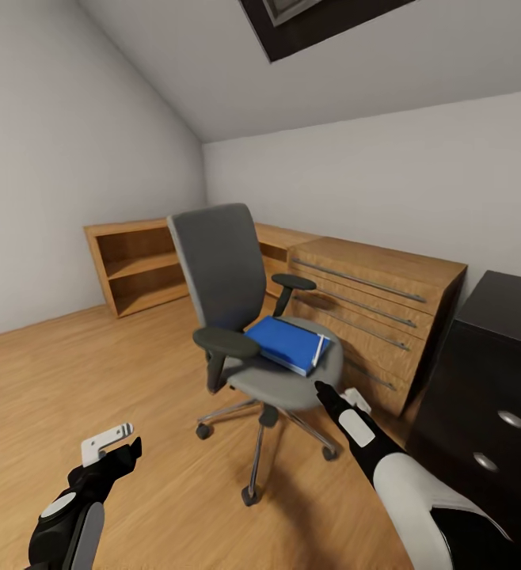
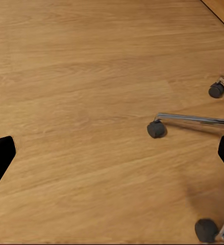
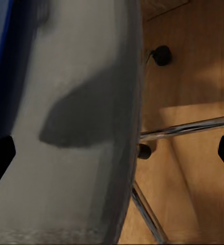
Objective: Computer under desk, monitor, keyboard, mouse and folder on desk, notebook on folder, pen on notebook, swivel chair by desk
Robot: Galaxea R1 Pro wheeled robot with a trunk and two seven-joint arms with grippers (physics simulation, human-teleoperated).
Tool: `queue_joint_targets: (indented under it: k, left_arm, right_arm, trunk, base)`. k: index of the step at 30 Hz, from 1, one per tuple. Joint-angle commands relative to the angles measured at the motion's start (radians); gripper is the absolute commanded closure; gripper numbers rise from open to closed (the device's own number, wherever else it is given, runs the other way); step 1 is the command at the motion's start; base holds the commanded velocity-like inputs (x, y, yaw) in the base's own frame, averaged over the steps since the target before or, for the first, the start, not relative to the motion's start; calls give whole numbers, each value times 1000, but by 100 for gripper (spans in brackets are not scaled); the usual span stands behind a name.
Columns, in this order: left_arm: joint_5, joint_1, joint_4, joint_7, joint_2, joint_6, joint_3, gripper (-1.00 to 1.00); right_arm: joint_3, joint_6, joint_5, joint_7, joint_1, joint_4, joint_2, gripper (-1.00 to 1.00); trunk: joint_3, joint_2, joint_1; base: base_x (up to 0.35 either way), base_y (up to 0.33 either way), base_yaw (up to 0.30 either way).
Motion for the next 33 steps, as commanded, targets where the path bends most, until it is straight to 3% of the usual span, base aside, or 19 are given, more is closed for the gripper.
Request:
queue_joint_targets:
  k: [1,7,13,17,20,27,33]
  left_arm:
    - [11,-1,-1,7,0,4,0,-100]
    - [11,-1,0,7,0,5,-3,-100]
    - [11,-1,2,7,4,4,-33,-100]
    - [11,-1,3,7,4,4,-34,-100]
    - [11,-1,3,8,4,4,-35,-100]
    - [11,-1,3,7,4,4,-35,-100]
    - [11,-1,3,8,4,3,-35,-100]
  right_arm:
    - [-2,1,-9,-6,0,5,1,-100]
    - [1,-1,-8,-5,1,4,5,-100]
    - [6,-4,-5,3,2,4,10,-100]
    - [7,-3,-1,83,2,7,12,-100]
    - [8,-1,0,106,2,9,15,-100]
    - [8,2,2,124,4,11,37,-100]
    - [11,7,3,125,8,23,75,-100]
  trunk:
    - [-1,0,-1]
    - [-1,0,-1]
    - [-1,0,-1]
    - [-1,0,-1]
    - [-1,0,-1]
    - [-1,0,-1]
    - [-1,0,-1]
  base:
    - [-223,0,0]
    - [-153,0,0]
    - [-111,0,0]
    - [-4,0,0]
    - [-1,0,0]
    - [0,0,0]
    - [0,0,0]
